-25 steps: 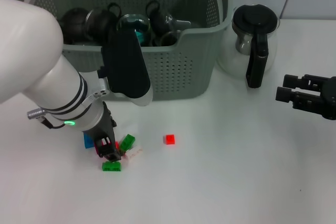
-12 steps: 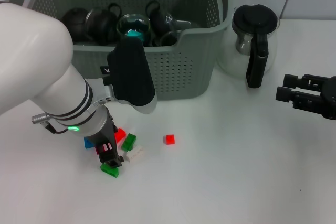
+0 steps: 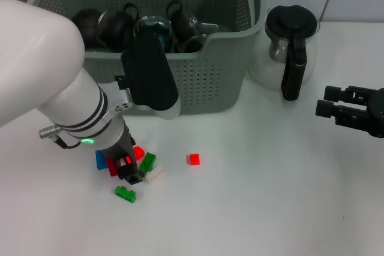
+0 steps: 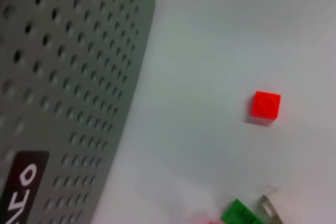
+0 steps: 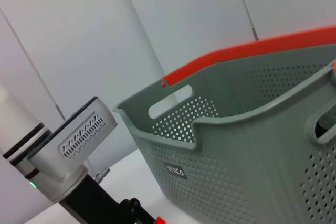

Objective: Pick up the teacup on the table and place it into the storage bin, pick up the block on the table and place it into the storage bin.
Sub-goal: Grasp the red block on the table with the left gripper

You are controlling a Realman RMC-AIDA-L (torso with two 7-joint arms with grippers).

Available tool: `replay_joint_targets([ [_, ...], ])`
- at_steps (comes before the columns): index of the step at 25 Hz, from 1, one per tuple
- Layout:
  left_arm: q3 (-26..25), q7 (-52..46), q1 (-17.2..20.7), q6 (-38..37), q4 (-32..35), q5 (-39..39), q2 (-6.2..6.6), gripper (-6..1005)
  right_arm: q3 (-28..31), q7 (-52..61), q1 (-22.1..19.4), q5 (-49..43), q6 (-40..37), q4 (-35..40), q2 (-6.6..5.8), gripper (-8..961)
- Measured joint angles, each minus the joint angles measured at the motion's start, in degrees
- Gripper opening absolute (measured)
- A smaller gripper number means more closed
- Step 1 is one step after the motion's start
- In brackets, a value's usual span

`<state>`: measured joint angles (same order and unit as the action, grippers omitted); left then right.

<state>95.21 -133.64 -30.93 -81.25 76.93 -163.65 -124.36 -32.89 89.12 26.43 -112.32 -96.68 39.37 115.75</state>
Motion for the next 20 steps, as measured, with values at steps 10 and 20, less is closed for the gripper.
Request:
replay_joint_targets([
  [10,-1.51,-1.36,-1.31,0.56,-3.6,0.0,0.17,575,-0.21,0.0,-0.23,0.0,-0.2,0.0,0.0,606],
  [20,-1.7,-2.6,-1.84,1.47,-4.06,-0.08,0.25,445,-0.34,0.0,-0.28,0.0,-0.35,0.0,0.0,607],
])
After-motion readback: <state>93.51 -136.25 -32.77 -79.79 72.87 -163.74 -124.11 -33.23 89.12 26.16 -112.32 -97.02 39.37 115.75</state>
